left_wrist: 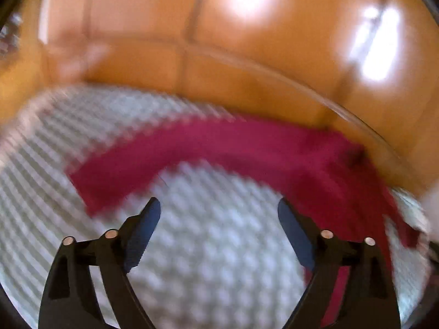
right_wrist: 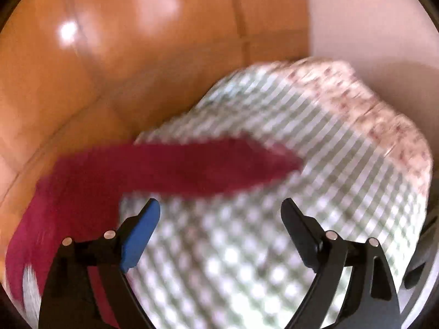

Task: Fold small clothes
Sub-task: 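Lift and shake the sweater out with both tools, then lay it flat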

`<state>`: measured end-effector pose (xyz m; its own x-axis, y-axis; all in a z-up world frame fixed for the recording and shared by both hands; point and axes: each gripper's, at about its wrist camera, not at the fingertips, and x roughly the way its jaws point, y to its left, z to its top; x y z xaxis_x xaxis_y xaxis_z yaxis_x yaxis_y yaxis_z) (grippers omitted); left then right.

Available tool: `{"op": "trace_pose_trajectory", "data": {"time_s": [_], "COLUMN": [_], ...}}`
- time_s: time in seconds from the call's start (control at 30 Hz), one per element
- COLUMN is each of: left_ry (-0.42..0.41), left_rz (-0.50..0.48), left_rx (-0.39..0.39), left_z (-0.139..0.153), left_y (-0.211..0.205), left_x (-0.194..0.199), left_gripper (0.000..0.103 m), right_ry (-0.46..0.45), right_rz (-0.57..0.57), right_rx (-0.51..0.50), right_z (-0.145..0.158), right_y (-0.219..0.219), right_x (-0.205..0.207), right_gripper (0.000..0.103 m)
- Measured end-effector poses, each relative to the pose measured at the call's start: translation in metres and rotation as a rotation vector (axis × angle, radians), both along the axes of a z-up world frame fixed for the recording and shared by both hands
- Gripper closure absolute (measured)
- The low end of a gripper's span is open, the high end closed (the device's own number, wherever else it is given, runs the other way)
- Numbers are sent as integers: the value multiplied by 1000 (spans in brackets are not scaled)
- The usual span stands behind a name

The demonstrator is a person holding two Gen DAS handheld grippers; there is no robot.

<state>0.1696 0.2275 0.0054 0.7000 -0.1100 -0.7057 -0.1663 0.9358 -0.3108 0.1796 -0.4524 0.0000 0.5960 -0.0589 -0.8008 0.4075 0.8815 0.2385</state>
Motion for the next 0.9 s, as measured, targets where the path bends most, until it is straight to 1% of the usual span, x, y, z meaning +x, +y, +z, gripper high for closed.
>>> {"op": "trace_pose_trajectory", "data": {"time_s": [0.03,0.1,0.13,0.17,0.23,0.27,0.3,0.33,0.37,0.4,0.43,0.47,0.5,0.57,0.63,0.73,0.8,0.87,0.9], "left_ry": [36,99,137,163,202,217,219,214,217,227,245,243,220,183,133,98,94,111,129], "left_rz": [-87,-196,-253,-296,-351,-364,-366,-363,-373,-393,-409,-409,-413,-413,-413,-422,-432,-438,-437], "left_rx": [-72,-177,-245,-299,-371,-384,-382,-357,-332,-324,-332,-322,-296,-289,-271,-241,-231,-219,-214], "left_z": [-15,-39,-52,-63,-76,-80,-81,-81,-81,-81,-80,-78,-69,-58,-37,-16,-9,-12,-16], "left_y": [-18,-45,-64,-78,-109,-120,-130,-141,-149,-157,-162,-163,-164,-155,-143,-127,-114,-109,-104], "left_x": [-14,-33,-44,-52,-65,-68,-71,-74,-74,-72,-70,-68,-68,-68,-76,-93,-111,-133,-143], "left_gripper": [31,32,32,34,34,36,40,51,66,79,95,97,97,98,98,98,98,98,98], "right_ry": [24,67,91,116,166,176,174,179,187,193,194,193,178,133,67,4,5,42,80], "right_rz": [63,158,196,231,301,325,339,351,354,369,398,415,440,476,496,508,505,494,479], "right_rx": [42,121,148,162,183,160,116,86,76,91,106,96,58,37,10,-29,-38,-50,-38], "right_z": [-10,-29,-37,-43,-60,-64,-67,-64,-63,-63,-60,-56,-45,-25,6,35,41,32,18], "right_y": [15,40,52,67,90,100,110,116,118,119,121,123,125,129,126,122,113,105,97], "right_x": [-11,-29,-37,-43,-54,-58,-62,-63,-63,-63,-62,-63,-63,-71,-84,-108,-125,-142,-150], "right_gripper": [18,27,30,36,44,45,45,47,54,73,87,95,95,95,95,95,96,96,96]}}
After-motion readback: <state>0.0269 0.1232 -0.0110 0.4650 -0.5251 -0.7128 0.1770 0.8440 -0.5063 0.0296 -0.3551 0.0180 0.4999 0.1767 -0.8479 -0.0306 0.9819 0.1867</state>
